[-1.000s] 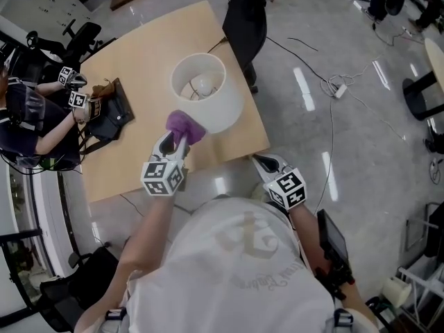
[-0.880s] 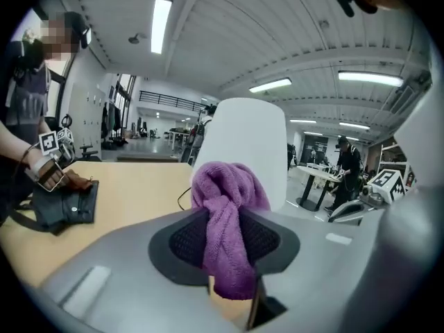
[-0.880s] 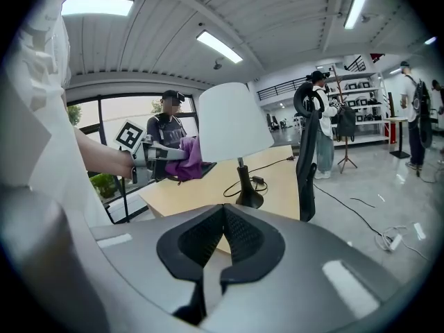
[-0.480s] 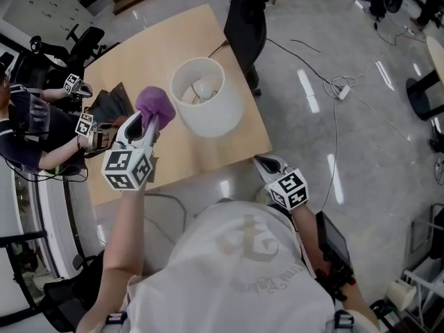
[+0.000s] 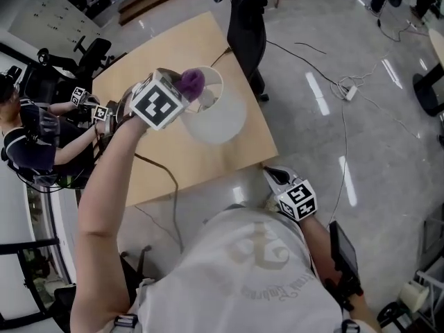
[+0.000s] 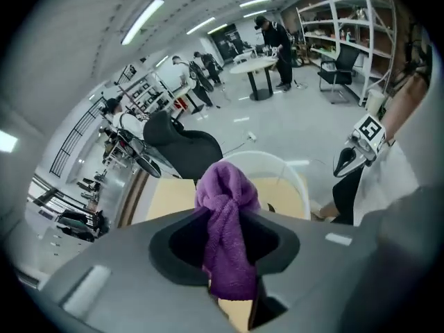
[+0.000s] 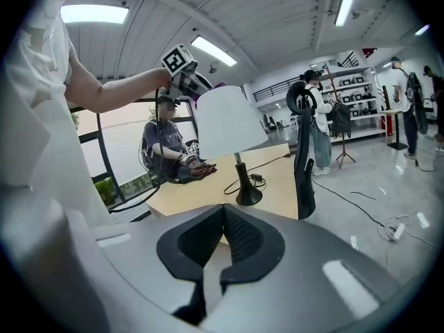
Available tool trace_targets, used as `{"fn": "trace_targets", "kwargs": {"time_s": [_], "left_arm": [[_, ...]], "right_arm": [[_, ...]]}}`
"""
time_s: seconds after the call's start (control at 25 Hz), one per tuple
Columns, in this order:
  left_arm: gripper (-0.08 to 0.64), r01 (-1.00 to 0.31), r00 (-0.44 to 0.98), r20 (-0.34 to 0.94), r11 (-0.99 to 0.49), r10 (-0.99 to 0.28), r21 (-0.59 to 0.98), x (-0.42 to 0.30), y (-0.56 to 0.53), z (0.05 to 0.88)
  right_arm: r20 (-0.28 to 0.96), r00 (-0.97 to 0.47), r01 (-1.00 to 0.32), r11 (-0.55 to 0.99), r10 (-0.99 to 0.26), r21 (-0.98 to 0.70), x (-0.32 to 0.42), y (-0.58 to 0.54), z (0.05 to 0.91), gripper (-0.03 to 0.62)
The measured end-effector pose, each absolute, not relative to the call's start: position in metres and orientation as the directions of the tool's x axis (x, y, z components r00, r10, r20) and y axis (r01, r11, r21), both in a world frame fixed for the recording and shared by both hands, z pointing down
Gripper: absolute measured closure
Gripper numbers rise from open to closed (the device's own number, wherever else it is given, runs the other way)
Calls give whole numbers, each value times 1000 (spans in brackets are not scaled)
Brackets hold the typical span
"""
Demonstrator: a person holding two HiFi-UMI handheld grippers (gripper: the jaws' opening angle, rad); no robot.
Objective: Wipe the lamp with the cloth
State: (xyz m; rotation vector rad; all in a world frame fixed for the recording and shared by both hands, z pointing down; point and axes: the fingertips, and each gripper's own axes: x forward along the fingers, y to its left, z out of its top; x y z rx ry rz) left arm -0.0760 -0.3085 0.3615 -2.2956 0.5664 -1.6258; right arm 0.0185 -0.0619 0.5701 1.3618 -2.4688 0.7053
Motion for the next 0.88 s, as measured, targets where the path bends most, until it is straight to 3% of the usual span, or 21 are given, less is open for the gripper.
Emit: {"fn": "trace_targets", "kwargs": {"time_s": [0.12, 0.28, 0.48, 0.72, 0.8, 0.88], "left_arm": [[445, -115, 202, 880, -903, -430, -415, -68, -321, 378], [446, -79, 212, 884, -908, -418, -411, -48, -330, 382], [448, -66, 176, 970, -986, -165, -156, -51, -297, 411], [446, 47, 71, 995, -996, 73, 70, -63, -261, 410], [446, 85, -11, 1000, -996, 18, 18, -74, -269, 420], [445, 93, -77, 987, -987, -138, -130, -90, -298, 415]], "right_arm": [[414, -532, -845, 434, -738, -313, 22, -59, 571, 580], [402, -511, -855, 401, -760, -330, 34, -60, 570, 580], [406, -494, -862, 370, -769, -346, 46, -56, 576, 580], [416, -483, -868, 357, -770, -346, 50, -53, 577, 580], [419, -475, -872, 351, -774, -341, 50, -52, 583, 580], [390, -483, -869, 375, -784, -323, 44, -76, 584, 580]]}}
